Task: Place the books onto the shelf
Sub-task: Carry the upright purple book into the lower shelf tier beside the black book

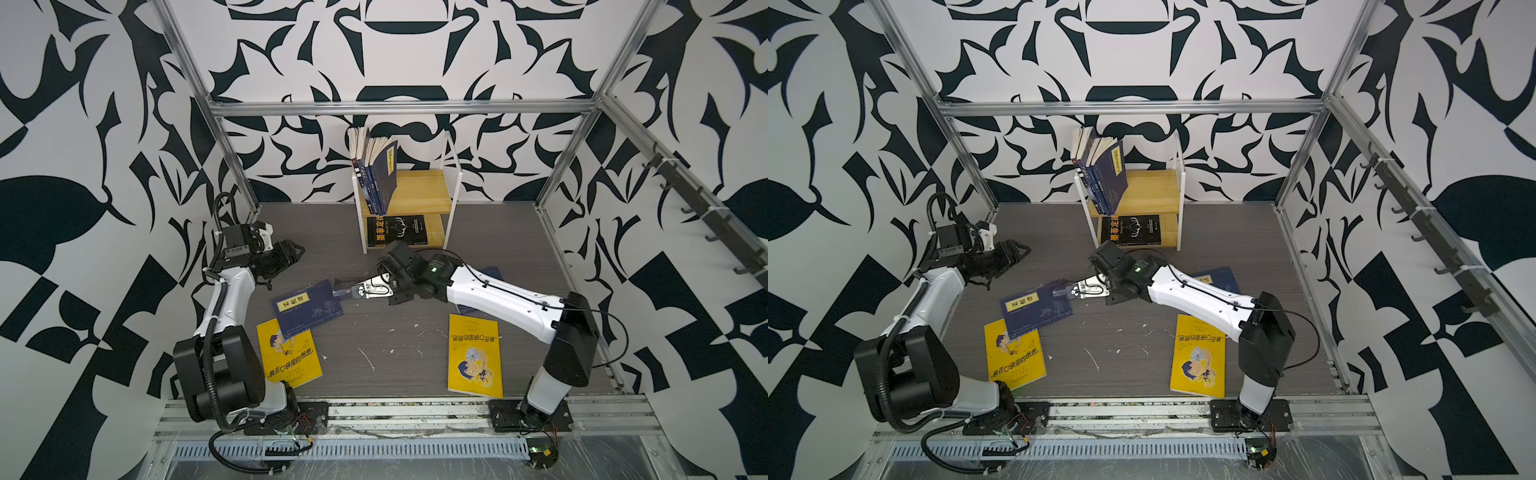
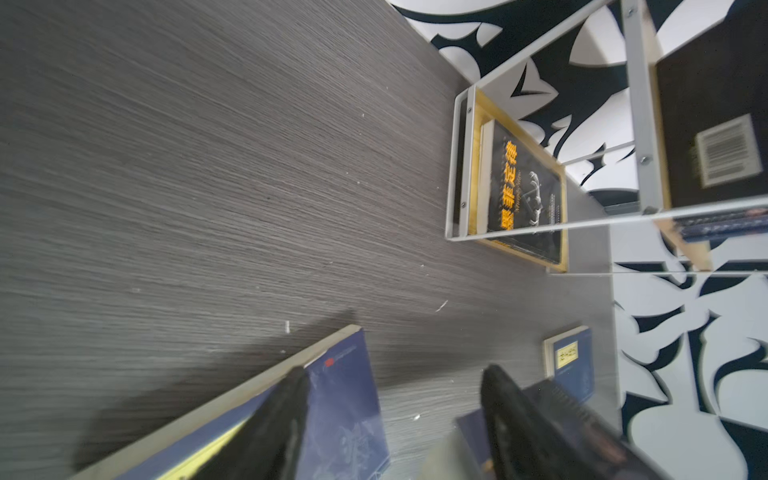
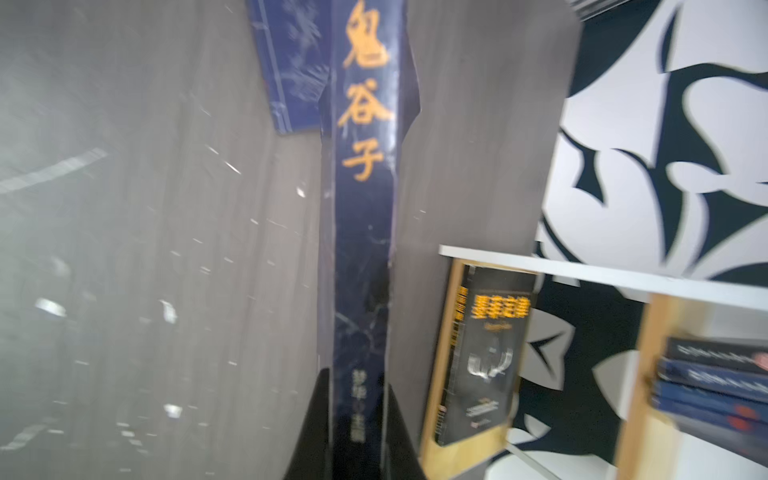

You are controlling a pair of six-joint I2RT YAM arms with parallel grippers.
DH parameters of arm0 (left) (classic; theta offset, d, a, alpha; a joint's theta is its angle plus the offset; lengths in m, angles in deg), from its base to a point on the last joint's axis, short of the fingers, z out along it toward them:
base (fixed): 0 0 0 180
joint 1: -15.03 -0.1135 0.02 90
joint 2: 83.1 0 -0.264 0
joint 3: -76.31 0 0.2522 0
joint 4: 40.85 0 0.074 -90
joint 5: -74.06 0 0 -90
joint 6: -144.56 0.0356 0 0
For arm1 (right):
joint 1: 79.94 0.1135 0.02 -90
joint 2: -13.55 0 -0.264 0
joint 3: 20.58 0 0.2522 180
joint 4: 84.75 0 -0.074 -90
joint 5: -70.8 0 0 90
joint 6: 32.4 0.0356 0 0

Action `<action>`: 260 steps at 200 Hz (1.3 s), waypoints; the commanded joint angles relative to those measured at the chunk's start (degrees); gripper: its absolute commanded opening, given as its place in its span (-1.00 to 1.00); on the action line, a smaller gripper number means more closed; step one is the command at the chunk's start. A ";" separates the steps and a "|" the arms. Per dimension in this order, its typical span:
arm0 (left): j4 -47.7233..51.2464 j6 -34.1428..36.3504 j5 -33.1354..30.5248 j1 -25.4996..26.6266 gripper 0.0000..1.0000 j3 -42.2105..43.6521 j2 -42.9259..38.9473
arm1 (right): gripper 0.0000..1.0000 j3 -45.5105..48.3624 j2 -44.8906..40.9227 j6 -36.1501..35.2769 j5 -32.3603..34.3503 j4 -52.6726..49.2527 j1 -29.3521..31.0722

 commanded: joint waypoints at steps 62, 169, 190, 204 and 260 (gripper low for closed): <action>2.56 7.23 1.04 -0.17 0.90 -0.80 -0.57 | -1.00 8.47 -7.45 -13.14 0.17 23.60 -9.17; 2.99 8.23 1.42 -0.20 0.99 -0.87 0.38 | -1.00 14.64 -5.52 -17.17 4.57 43.79 -15.26; 2.89 8.35 1.56 -0.17 0.99 -0.76 0.55 | -1.00 13.95 -4.86 -17.21 6.99 45.71 -15.81; 2.88 8.28 1.54 -0.18 0.99 -0.90 0.74 | -1.00 13.62 -4.04 -17.30 7.77 47.09 -15.96; 2.73 8.53 1.61 -0.18 0.99 -0.36 0.35 | -1.00 12.52 0.05 -18.14 10.10 51.61 -16.40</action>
